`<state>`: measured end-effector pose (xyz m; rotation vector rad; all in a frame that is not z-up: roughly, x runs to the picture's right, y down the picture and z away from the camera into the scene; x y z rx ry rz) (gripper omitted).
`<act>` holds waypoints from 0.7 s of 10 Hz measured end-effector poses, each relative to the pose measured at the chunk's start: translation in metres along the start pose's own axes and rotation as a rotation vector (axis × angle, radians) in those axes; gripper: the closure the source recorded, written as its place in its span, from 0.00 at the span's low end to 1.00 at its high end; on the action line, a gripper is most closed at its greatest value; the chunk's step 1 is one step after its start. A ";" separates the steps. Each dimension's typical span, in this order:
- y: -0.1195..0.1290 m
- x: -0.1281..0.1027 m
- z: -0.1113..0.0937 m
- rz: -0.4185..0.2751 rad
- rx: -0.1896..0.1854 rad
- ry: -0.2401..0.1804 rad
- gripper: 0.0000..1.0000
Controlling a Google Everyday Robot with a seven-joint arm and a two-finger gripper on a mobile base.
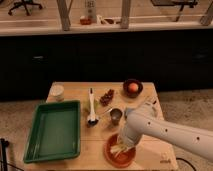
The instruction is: Place banana in red bowl
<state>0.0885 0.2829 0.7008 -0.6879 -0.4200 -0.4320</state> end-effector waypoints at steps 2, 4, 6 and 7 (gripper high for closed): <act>-0.001 -0.001 0.000 -0.015 -0.008 -0.005 0.48; 0.000 0.001 -0.003 -0.018 -0.005 -0.007 0.30; 0.000 0.003 -0.008 -0.019 0.004 -0.008 0.20; -0.001 0.003 -0.009 -0.019 0.006 -0.008 0.20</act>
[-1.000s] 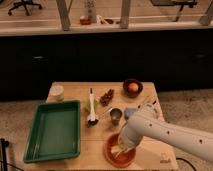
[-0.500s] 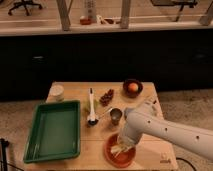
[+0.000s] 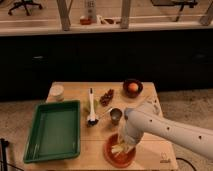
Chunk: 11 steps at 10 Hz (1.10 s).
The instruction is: Place banana in red bowl
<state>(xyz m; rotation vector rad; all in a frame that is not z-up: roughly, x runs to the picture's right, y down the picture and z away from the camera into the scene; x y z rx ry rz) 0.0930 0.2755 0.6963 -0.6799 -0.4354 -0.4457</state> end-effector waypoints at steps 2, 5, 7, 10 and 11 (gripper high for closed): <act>-0.002 0.000 -0.003 -0.001 0.005 0.001 0.20; -0.005 0.001 -0.011 -0.001 0.011 0.013 0.20; -0.005 0.001 -0.015 -0.001 0.010 0.023 0.20; -0.003 0.001 -0.018 -0.001 0.005 0.033 0.20; -0.002 0.000 -0.018 -0.004 0.001 0.036 0.20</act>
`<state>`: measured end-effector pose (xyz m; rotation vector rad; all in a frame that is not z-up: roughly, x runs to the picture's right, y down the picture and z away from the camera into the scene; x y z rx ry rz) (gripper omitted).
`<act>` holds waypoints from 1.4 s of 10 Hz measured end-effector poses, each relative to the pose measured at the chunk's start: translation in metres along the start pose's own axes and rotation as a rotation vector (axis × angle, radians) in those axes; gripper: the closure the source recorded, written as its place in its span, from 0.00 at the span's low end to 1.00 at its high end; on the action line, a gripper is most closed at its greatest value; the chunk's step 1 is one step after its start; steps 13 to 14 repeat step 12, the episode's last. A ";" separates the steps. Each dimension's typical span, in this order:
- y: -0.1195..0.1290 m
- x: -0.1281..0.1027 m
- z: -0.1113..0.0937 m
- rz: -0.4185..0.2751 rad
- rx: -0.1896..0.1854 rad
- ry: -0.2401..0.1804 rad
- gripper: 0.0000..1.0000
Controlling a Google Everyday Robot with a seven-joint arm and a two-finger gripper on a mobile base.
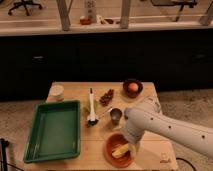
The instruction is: Place banana in red bowl
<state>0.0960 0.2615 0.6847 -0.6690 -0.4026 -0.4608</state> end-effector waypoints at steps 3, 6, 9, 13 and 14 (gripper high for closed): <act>0.001 0.000 0.000 -0.002 -0.009 0.008 0.20; 0.002 0.000 0.000 -0.010 -0.018 0.018 0.20; 0.003 0.004 -0.003 -0.007 -0.012 0.025 0.20; 0.004 0.009 -0.004 0.003 -0.003 0.025 0.20; 0.004 0.009 -0.004 0.003 -0.003 0.025 0.20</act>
